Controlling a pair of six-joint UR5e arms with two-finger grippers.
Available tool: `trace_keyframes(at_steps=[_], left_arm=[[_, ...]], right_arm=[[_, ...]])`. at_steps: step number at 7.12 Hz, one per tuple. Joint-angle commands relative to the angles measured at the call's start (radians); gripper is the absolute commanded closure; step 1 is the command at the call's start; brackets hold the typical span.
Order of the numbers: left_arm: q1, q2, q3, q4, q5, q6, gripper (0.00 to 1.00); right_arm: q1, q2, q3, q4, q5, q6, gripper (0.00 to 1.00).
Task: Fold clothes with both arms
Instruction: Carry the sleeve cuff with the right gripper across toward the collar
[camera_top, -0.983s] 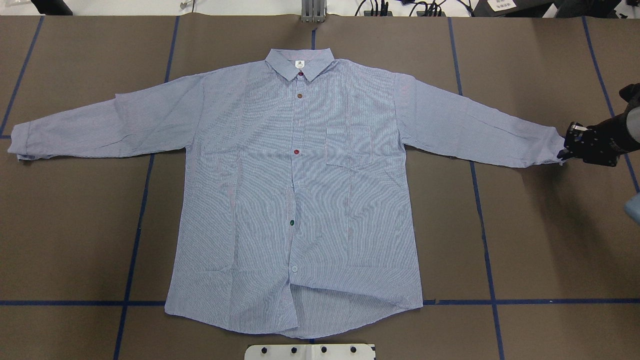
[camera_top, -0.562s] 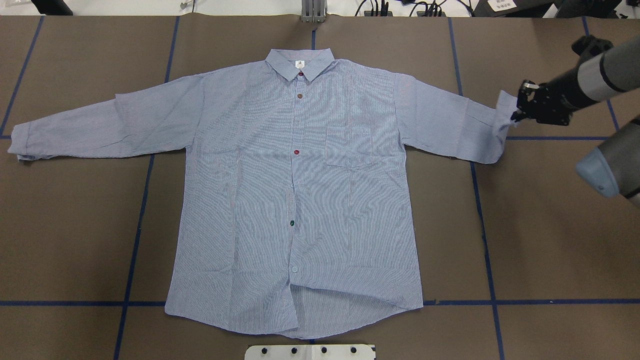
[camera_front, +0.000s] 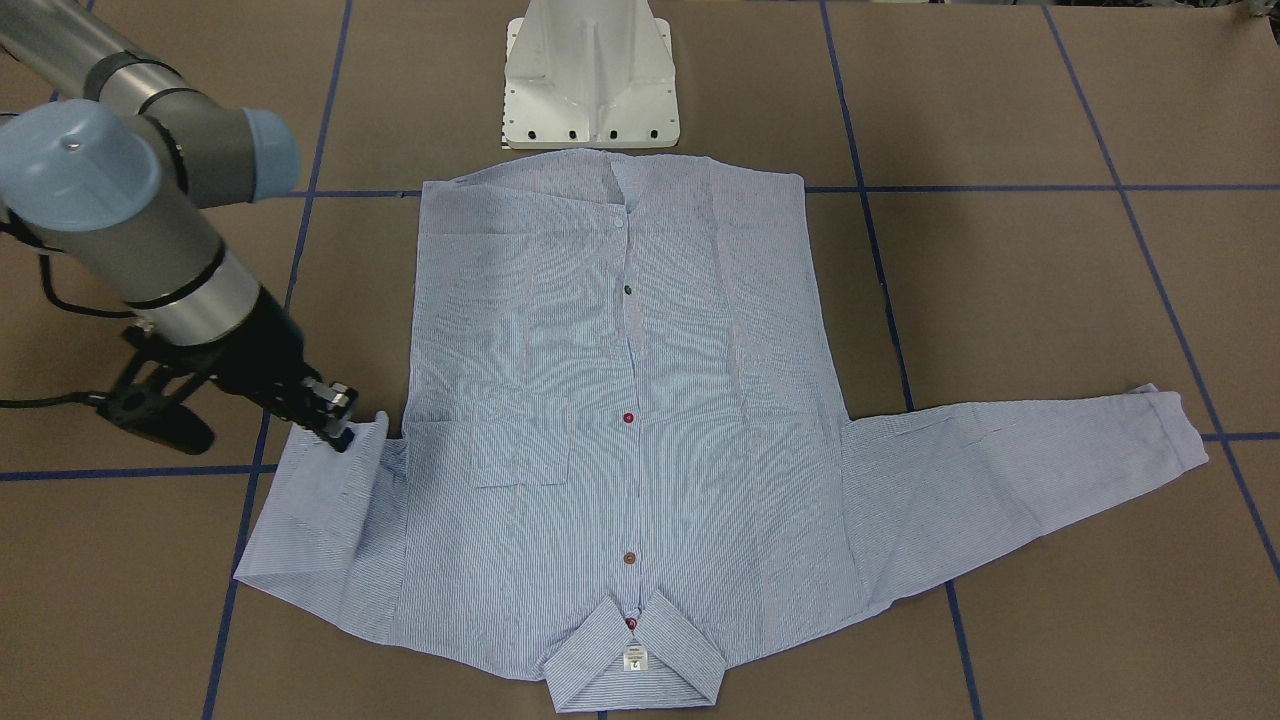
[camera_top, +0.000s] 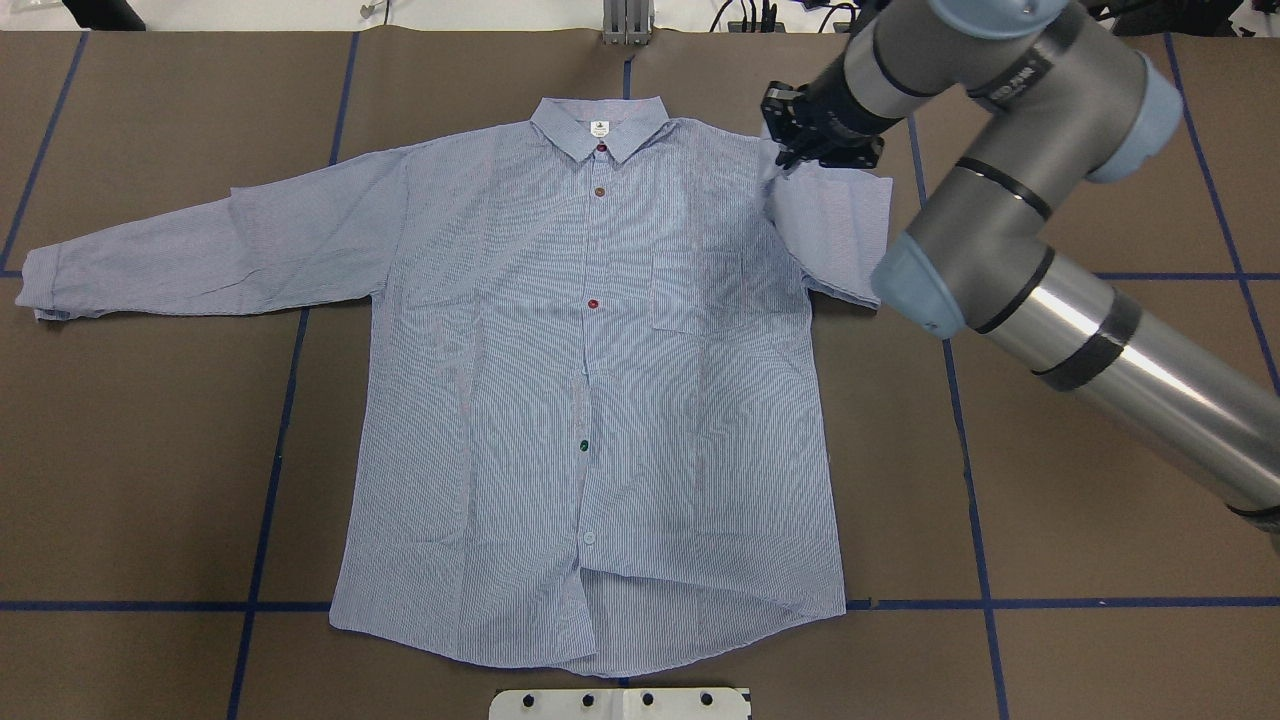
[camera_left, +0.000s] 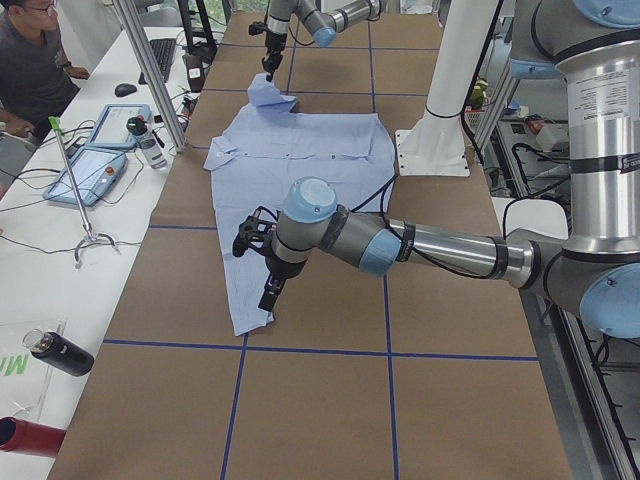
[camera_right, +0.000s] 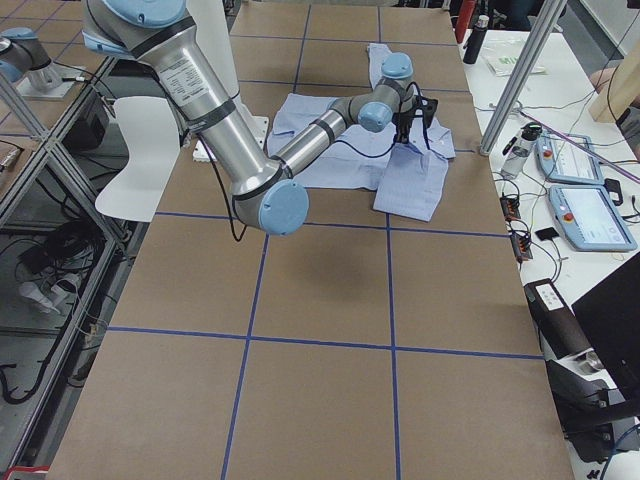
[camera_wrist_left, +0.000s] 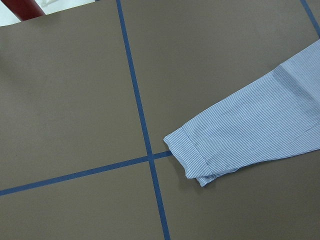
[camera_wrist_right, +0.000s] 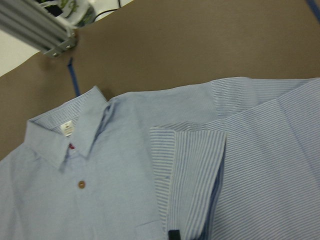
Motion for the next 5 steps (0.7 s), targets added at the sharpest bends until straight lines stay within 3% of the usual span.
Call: trace_keyframes(at_steps=[1,3,5], left_arm=[[0.0,0.0,-0.002,0.0,-0.001,0.0,0.01],[0.001,0.0,-0.002,0.0,0.0,0.0,0.01],[0.001,0.0,-0.01,0.0,-0.001,-0.002,0.01]], right_arm=[[-0.093,0.164,-0.071,-0.001,-0.062,0.043,1.0],[-0.227,0.342,-0.247,0.011,-0.25,0.12,1.0],[-0.25,0.363,-0.305,0.072,-0.256,0.118,1.0]])
